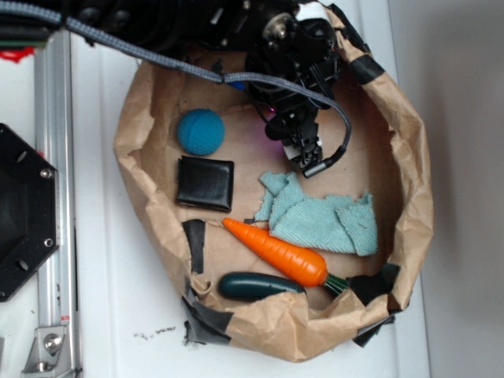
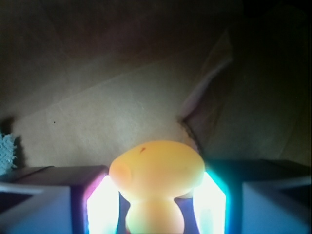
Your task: Grab the yellow duck.
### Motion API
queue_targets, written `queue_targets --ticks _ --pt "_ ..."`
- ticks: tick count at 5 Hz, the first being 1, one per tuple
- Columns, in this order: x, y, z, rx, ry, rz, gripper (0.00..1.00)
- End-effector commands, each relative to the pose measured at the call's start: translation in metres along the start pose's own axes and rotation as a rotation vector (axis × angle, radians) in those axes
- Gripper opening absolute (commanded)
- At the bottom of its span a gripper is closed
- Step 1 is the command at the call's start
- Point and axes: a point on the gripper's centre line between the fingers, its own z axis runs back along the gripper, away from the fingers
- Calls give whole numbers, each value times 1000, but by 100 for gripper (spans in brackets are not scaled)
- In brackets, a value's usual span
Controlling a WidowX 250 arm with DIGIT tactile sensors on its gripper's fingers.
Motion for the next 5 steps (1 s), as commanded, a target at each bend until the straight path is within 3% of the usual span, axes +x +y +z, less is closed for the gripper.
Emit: queue_targets --ticks 1,2,3,4,5 --pt "7 -5 56 12 -100 -18 0" --pt "1 -19 105 -13 -112 35 0" --pt "3 -14 135 57 -84 113 0" --pt "3 -20 152 52 -62 71 0" --pt "2 -27 147 60 2 13 0"
